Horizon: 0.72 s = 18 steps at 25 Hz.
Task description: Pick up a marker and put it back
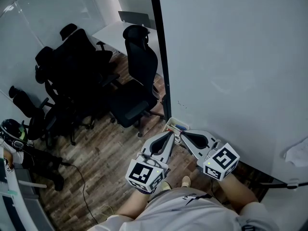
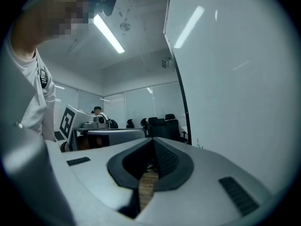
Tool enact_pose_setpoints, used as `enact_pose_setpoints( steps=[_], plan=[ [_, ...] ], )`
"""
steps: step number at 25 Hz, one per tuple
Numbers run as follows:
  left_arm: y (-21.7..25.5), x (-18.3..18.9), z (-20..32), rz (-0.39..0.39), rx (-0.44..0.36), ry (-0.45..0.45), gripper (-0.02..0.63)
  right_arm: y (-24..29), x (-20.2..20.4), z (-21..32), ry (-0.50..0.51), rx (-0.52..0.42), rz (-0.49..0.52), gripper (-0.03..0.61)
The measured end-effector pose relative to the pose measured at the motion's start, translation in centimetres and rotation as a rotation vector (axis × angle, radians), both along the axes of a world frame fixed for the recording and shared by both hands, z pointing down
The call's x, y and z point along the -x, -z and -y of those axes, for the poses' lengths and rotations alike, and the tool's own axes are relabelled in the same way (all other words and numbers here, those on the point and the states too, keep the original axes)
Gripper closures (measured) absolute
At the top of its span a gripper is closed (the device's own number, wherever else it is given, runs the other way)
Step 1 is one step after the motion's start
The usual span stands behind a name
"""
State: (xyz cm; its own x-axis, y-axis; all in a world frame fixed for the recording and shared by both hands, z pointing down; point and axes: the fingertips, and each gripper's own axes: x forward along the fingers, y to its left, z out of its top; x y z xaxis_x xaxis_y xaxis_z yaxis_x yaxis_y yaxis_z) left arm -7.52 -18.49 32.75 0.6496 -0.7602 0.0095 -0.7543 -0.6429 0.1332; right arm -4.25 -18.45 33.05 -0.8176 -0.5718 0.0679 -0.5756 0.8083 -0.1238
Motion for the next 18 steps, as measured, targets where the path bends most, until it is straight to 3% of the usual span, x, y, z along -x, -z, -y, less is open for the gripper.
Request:
enact_pose_setpoints(
  steps=[18],
  plan=[
    [-0.2, 0.3, -0.1, 0.027, -0.023, 0.019, 0.603, -0.3, -0.9, -0.4, -0.032, -0.013, -0.012, 0.566]
  ],
)
